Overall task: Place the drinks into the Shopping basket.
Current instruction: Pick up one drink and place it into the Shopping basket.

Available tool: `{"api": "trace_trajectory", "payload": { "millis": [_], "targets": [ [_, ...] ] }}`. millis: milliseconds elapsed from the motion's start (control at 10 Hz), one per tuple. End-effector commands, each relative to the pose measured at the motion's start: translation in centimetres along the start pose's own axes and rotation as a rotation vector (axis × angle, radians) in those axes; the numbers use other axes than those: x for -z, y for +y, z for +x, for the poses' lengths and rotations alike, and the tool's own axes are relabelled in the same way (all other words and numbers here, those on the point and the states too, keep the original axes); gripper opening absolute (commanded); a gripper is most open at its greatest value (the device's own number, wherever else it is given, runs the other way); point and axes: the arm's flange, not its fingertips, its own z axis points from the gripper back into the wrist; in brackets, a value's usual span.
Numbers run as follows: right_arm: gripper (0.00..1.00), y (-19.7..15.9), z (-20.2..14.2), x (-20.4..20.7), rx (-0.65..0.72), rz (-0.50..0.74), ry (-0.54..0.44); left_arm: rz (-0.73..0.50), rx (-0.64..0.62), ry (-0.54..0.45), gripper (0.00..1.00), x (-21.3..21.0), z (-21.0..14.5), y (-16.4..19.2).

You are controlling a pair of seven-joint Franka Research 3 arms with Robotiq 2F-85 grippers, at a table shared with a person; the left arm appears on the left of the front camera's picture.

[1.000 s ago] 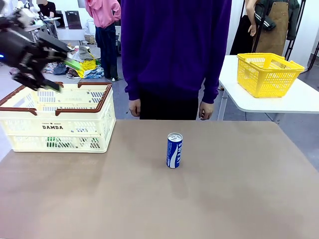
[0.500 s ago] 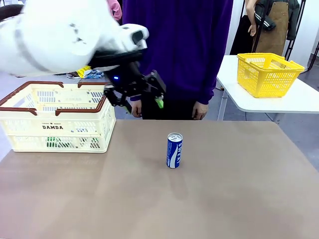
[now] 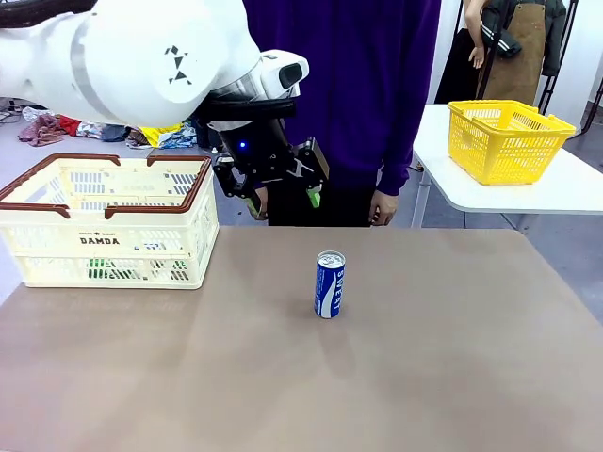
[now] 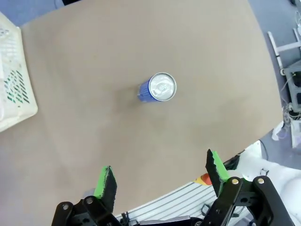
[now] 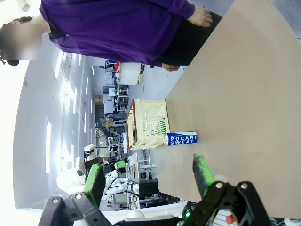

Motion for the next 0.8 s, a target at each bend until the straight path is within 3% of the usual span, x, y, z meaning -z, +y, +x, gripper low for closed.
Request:
{"api": "trace_trajectory", "payload": {
  "millis": [0,200,400,700],
  "targets": [
    [1.0,0.2,0.2,0.0,-0.013,0.023,-0.009,0.115,-0.09,0.012,1.0,2.4,-0.2,-1.7],
    [1.0,0.2,0.2,0.0,-0.013,0.023,-0.009,0.129,-0.095,0.036,1.0,5.7,1.0,-3.4],
    [1.0,0.2,0.2,0.0,-0.013,0.023,-0.009,0.153,-0.023,0.054,1.0,8.5,2.1,-5.0],
    [1.0,0.2,0.2,0.0,-0.013,0.023,-0.009,0.176,0.023,0.181,1.0,13.0,3.3,-6.1]
  ]
}}
